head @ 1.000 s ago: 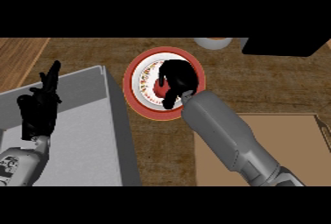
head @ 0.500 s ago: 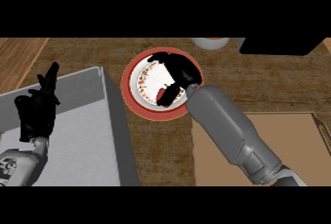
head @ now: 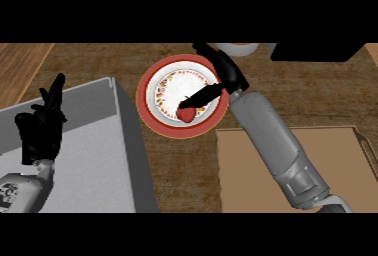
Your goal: Pick the bell pepper from the tray and place it in the plate
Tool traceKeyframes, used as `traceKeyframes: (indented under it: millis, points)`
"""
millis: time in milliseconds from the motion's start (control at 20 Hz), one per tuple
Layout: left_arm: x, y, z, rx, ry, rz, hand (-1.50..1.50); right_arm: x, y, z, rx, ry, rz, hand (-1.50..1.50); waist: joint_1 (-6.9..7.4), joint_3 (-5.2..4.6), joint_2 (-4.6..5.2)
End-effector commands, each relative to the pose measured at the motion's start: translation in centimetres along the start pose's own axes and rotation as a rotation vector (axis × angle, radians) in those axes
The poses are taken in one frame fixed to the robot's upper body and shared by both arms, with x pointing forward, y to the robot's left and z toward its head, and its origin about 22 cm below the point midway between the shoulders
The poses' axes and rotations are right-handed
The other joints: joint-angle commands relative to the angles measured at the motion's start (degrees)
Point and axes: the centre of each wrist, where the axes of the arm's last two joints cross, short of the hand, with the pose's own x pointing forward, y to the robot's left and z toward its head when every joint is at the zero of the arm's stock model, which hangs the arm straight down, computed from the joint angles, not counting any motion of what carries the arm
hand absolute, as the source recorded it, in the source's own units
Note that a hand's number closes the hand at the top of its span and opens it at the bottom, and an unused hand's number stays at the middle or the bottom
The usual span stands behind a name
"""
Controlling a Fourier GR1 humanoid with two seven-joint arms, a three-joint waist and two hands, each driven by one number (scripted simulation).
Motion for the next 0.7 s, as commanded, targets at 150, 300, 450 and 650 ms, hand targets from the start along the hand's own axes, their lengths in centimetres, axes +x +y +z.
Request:
traceKeyframes:
  millis: [150, 300, 450, 650]
  points:
    - [-4.1, -3.8, 2.8, -0.146, 0.228, 0.082, 0.00, -2.6, 0.0, 0.6, 0.037, -0.060, -0.116, -1.50, -0.11, -1.57, 0.87]
    - [-4.2, -4.9, 3.2, -0.159, 0.243, 0.078, 0.00, -3.0, 0.3, 0.9, 0.068, -0.087, -0.145, -1.50, -1.00, -1.57, 0.52]
    - [-4.0, -4.4, 3.4, -0.154, 0.237, 0.074, 0.00, -3.1, 0.4, 0.6, 0.060, -0.098, -0.130, -1.50, 0.25, -1.57, 0.44]
    - [-4.0, -4.3, 2.9, -0.149, 0.228, 0.088, 0.00, -4.0, 0.8, 0.8, 0.050, -0.078, -0.091, -1.50, -0.42, -1.65, 0.41]
